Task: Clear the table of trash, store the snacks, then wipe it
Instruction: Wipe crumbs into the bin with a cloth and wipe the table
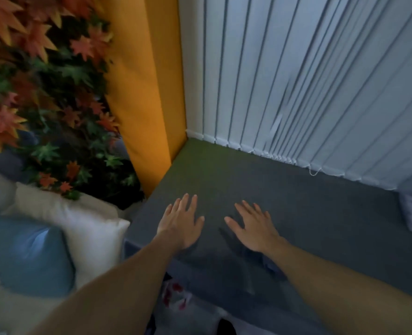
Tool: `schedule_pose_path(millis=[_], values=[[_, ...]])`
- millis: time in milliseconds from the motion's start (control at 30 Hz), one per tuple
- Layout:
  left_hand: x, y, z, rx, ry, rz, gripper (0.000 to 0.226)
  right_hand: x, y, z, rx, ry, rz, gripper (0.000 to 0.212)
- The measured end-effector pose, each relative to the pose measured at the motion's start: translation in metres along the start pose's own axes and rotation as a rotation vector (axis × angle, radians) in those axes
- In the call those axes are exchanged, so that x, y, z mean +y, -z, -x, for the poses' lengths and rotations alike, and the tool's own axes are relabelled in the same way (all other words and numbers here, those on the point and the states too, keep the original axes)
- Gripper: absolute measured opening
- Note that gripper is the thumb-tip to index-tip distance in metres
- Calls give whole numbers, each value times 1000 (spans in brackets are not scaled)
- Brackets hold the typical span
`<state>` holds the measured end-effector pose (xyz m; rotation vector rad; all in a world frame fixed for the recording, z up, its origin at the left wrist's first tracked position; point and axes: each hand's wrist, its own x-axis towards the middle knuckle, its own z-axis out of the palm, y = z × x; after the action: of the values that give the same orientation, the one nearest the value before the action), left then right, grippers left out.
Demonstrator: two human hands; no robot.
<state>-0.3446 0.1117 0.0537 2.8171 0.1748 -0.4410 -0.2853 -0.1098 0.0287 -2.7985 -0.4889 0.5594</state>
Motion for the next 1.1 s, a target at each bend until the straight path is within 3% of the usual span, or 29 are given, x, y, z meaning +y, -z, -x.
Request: schedule_pose_path(millis=[200, 367, 600, 733, 867, 1100], values=[[35, -30, -38, -56, -43, 15, 69, 66, -15, -19, -60, -115, -24, 57], [39, -51, -55, -96, -52, -3, 69, 92, -37, -19, -159, -95, -6, 58], [14, -57, -81, -150, -33, 2, 69, 79, -57, -49, -73, 5, -133, 37], [-8, -49, -95, -131, -25, 7, 68, 52, -53, -83, 61, 192, -262, 31], [-38, -42, -112, -114, -18, -11, 69, 29, -52, -120, 339, 132, -199, 43], [-75, -52, -160, 7, 7, -15, 71, 22, -93, -129, 116, -26, 59, 76]])
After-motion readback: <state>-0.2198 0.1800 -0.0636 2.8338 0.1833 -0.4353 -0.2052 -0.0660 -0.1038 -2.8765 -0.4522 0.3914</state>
